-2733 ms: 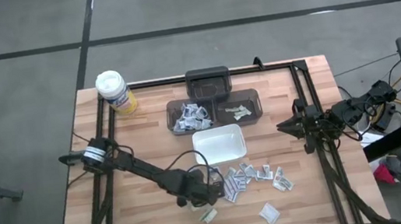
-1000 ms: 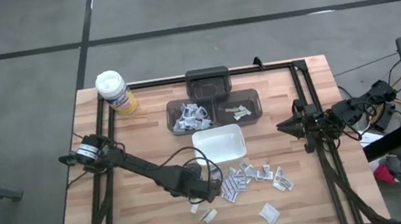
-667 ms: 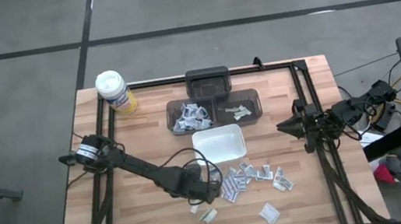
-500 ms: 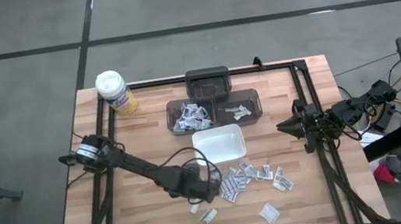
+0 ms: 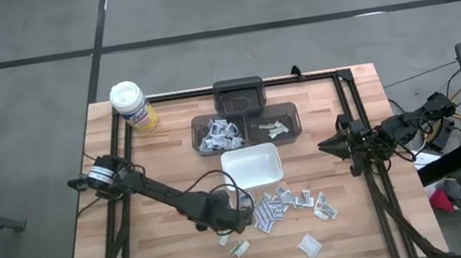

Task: Pick & Place First Aid Supplies
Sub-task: Put the alcohol pad into the bottom left black bin

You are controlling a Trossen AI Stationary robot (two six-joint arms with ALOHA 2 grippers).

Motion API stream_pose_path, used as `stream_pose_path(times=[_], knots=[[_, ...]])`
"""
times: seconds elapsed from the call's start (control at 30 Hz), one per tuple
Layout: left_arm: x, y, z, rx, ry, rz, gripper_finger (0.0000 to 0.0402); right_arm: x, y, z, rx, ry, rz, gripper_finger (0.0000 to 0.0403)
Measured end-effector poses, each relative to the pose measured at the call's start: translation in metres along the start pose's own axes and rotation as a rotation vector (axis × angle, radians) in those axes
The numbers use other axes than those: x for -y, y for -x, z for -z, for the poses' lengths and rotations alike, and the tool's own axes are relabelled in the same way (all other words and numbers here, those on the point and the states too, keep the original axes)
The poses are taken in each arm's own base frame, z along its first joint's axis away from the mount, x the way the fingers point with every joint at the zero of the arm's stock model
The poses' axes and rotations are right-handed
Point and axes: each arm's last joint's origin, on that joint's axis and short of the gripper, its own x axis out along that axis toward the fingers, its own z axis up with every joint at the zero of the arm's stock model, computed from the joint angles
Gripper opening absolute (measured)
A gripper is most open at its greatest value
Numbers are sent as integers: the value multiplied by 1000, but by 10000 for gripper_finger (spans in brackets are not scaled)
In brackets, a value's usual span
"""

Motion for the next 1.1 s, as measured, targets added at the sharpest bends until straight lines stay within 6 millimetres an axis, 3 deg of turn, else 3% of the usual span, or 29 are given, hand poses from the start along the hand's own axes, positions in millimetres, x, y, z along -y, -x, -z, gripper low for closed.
stream_pose_path(times=[0.23,1.1], knots=[[-6,-8,-1,-16,14,23,128,0,0,0,-1,1,0,52],[-4,-9,-3,3,8,53,128,0,0,0,0,-3,0,52]])
